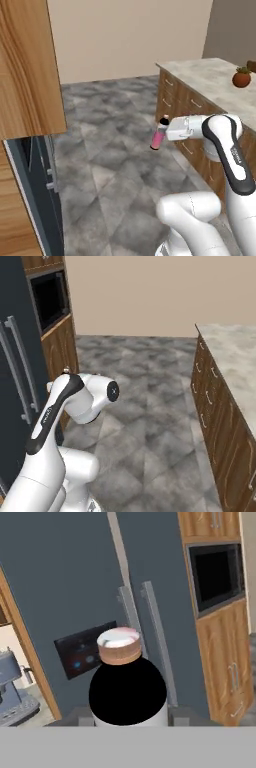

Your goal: Pick the bottled drink, milk, bottled drink from the counter and place them in the open cabinet.

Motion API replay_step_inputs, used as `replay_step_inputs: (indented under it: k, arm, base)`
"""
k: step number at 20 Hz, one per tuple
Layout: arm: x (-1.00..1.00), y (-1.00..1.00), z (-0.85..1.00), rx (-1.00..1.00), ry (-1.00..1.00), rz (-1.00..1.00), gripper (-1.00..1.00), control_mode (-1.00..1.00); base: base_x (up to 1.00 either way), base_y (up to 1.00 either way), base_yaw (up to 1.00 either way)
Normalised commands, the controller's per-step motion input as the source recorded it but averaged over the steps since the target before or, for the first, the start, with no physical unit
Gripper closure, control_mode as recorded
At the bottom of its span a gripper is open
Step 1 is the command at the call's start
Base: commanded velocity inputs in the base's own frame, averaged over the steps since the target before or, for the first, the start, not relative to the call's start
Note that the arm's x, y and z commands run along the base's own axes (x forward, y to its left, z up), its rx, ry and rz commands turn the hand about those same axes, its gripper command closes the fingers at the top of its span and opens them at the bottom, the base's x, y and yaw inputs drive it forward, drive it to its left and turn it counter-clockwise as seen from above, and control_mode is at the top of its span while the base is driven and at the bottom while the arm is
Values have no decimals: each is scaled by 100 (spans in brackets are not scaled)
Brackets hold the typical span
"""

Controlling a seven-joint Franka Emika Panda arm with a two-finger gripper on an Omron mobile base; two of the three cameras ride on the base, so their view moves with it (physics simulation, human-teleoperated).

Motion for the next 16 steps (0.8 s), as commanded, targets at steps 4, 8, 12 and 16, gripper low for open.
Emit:
replay_step_inputs:
  k: [4,8,12,16]
  arm:
    - [0,0,0,0,0,0,100,100]
    - [0,0,0,0,0,0,100,100]
    - [0,0,0,0,0,0,100,100]
    - [0,0,0,0,0,0,100,100]
  base:
    - [-2,-22,54]
    - [-38,-60,53]
    - [-29,-48,55]
    - [-44,-36,67]
